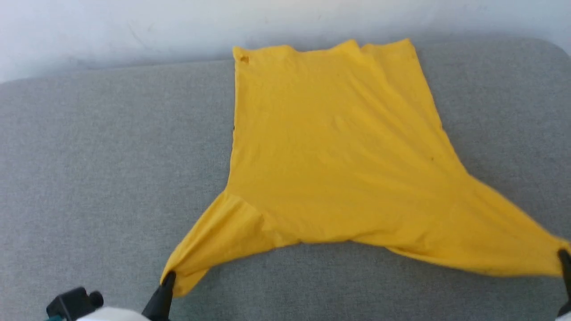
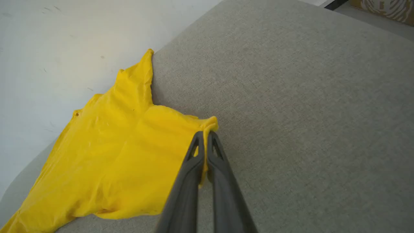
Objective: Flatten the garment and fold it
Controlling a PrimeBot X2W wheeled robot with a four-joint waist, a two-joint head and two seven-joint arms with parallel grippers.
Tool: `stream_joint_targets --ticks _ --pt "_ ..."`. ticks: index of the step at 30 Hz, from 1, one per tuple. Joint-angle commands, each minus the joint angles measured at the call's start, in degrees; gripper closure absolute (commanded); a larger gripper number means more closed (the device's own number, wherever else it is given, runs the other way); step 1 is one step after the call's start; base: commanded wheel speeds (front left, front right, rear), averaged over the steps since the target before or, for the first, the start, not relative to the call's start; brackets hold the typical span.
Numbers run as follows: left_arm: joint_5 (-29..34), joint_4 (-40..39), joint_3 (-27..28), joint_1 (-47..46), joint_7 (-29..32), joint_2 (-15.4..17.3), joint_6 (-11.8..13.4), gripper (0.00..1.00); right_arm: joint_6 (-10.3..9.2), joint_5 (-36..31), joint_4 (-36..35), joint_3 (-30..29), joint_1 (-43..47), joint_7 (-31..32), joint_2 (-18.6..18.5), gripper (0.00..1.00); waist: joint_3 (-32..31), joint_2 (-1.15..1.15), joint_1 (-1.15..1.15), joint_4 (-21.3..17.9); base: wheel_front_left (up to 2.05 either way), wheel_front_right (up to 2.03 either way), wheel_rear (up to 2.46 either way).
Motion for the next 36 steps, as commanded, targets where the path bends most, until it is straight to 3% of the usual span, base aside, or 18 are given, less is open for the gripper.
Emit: stream_joint_targets --ticks 1,11,19,22,26,30,36 --pt "-1.2 -0.5 0.8 2.0 0.5 0.5 -1.0 1.0 -0.04 0.8 1.5 0.2 2.0 -1.4 0.1 1.0 -2.0 0.0 0.02 -0.3 0.0 0.0 0.0" --pt "-6.8 -6.7 5.4 12.1 1.9 2.4 -4.0 1.0 -0.04 3.1 2.4 0.1 9.0 -2.4 0.1 1.0 -3.6 0.0 0.02 -1.3 0.0 0.0 0.0" --pt "-8.1 -9.5 7.0 15.8 1.5 2.2 -4.5 1.0 -0.04 3.8 0.7 -0.5 12.4 -0.1 0.1 1.0 -3.8 0.0 0.02 -1.1 0.0 0.0 0.0" --pt "-7.6 -9.5 6.5 15.5 1.5 2.3 -4.5 1.0 -0.04 2.1 0.5 -0.1 12.3 -0.1 0.1 1.0 -3.8 0.0 0.02 -0.9 0.0 0.0 0.0" --pt "-6.5 -9.4 4.9 13.5 1.5 2.2 -4.4 1.0 -0.04 -5.8 0.4 1.9 10.3 -0.1 0.1 1.0 -3.4 0.0 0.02 -0.5 0.0 0.0 0.0" --pt "-4.3 -8.8 2.2 9.6 1.9 2.3 -4.2 1.0 -0.04 -13.6 5.5 5.3 6.4 -0.3 0.1 1.0 -2.5 0.0 0.02 0.3 0.0 0.0 0.0" --pt "-2.6 -8.3 -0.3 6.3 2.8 2.4 -3.8 1.0 -0.04 -18.0 14.5 7.6 3.5 -2.1 0.1 1.0 -1.4 0.0 0.02 1.2 0.0 0.0 0.0"
